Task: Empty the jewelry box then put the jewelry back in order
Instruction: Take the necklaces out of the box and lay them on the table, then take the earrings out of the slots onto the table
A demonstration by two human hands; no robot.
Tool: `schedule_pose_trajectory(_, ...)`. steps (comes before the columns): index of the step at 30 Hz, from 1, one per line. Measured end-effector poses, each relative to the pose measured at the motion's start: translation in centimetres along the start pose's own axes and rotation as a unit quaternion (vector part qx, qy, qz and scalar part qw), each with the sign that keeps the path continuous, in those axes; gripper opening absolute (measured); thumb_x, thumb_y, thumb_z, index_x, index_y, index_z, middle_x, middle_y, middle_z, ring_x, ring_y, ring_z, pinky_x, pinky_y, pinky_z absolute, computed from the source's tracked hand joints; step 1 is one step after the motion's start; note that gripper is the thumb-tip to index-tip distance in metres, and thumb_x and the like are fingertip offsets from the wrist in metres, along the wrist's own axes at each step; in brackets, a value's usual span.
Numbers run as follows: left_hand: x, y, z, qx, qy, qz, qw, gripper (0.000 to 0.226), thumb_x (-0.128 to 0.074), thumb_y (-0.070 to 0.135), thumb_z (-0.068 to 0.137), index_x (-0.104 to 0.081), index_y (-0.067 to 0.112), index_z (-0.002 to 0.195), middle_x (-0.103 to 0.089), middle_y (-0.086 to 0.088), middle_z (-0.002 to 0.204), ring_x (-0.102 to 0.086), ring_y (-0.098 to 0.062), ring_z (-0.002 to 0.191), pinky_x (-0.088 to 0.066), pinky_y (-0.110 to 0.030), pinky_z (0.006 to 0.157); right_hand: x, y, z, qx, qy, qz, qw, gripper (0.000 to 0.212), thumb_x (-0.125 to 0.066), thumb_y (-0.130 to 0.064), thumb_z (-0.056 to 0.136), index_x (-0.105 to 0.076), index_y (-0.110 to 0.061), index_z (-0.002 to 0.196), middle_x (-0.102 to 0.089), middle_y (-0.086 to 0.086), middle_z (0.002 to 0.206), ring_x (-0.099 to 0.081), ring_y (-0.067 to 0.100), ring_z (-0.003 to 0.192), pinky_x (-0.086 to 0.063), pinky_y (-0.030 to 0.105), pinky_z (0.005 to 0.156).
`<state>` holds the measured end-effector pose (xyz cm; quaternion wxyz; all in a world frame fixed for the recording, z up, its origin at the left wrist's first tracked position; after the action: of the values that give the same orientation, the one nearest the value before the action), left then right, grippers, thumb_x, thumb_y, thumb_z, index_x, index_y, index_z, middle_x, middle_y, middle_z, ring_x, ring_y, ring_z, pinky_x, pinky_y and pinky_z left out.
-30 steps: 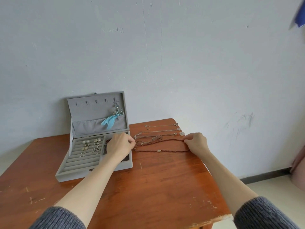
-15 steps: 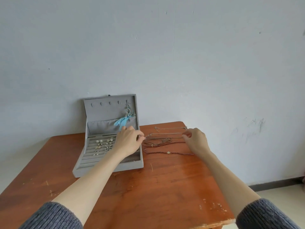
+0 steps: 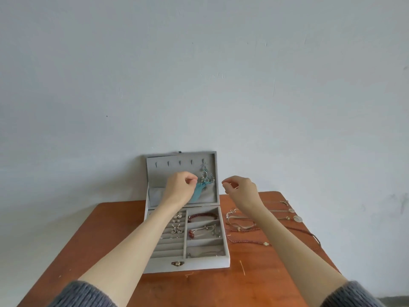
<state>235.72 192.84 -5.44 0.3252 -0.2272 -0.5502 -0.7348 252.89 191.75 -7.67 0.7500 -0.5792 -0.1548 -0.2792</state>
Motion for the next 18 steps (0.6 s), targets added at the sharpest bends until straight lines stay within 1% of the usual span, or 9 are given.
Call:
schedule_pose_trajectory(2,-0.6,-0.5,1.6,0.015,0.013,-0.020,1.000,0.020,-0.056,0.016,0.090,-0.068,0.011,0.106,-0.067,-0.002,0.112,-0.058,-0.011,0.101,-0.036,-0.014,0.083,-1.4,-0.4,1.7,0.012,0.002,-0.010,1.000,0.022,-0.051,-0.018,0.092,-0.068,-0.010,0.103,-0.065,0.004,0.082,-0.057,0.018,0.077,-0.043,0.026,0.071)
schedule_pose_trajectory(5,-2.0,-1.2,3.8,0.035,0.023,-0.052,0.998,0.020,-0.065,0.023,0.084,-0.070,0.012,0.101,-0.070,-0.002,0.104,-0.062,-0.014,0.098,-0.043,-0.019,0.083,-2.8,-1.1,4.4,0.034,0.017,-0.028,0.999,0.021,-0.051,-0.017,0.091,-0.069,-0.013,0.101,-0.070,0.007,0.092,-0.061,0.021,0.083,-0.049,0.030,0.075)
schedule_pose_trajectory(8,-3.2,-1.8,5.2,0.047,0.038,-0.046,0.997,0.021,-0.067,0.031,0.082,-0.072,0.017,0.095,-0.072,-0.001,0.096,-0.064,-0.017,0.093,-0.051,-0.029,0.082,-3.5,-1.5,6.1,0.049,0.048,-0.041,0.997,0.021,-0.050,-0.016,0.091,-0.069,-0.013,0.098,-0.071,0.006,0.097,-0.063,0.024,0.091,-0.051,0.033,0.080)
schedule_pose_trajectory(10,-3.3,-1.9,5.6,0.045,0.060,-0.037,0.996,0.016,-0.066,0.033,0.082,-0.074,0.021,0.089,-0.072,0.000,0.090,-0.065,-0.020,0.088,-0.053,-0.033,0.080,-3.8,-1.5,6.6,0.060,0.069,-0.062,0.994,0.022,-0.049,-0.016,0.091,-0.069,-0.012,0.099,-0.070,0.006,0.099,-0.062,0.025,0.092,-0.050,0.033,0.079)
schedule_pose_trajectory(14,-3.2,-1.4,5.9,0.028,0.085,-0.049,0.995,0.013,-0.063,0.025,0.084,-0.074,0.018,0.087,-0.073,-0.001,0.088,-0.065,-0.018,0.088,-0.052,-0.030,0.079,-4.1,-1.5,6.7,0.089,0.105,-0.111,0.984,0.023,-0.046,-0.018,0.092,-0.068,-0.013,0.098,-0.068,0.007,0.099,-0.061,0.028,0.088,-0.049,0.034,0.072)
schedule_pose_trajectory(18,-1.9,-0.2,6.3,-0.007,0.130,-0.081,0.988,0.014,-0.062,0.020,0.085,-0.073,0.013,0.083,-0.070,0.003,0.080,-0.062,-0.012,0.080,-0.045,-0.021,0.075,-4.1,-1.5,6.6,0.097,0.121,-0.106,0.982,0.022,-0.047,-0.018,0.093,-0.068,-0.013,0.098,-0.069,0.006,0.096,-0.061,0.028,0.085,-0.047,0.033,0.069)
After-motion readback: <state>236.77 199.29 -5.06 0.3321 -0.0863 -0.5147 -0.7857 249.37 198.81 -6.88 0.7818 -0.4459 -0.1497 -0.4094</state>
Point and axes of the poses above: each hand's wrist, its own z-axis towards the middle knuckle, its own x-axis out of the back of the hand, y = z × x, the point moved 7 cm from there along z, towards the middle knuckle
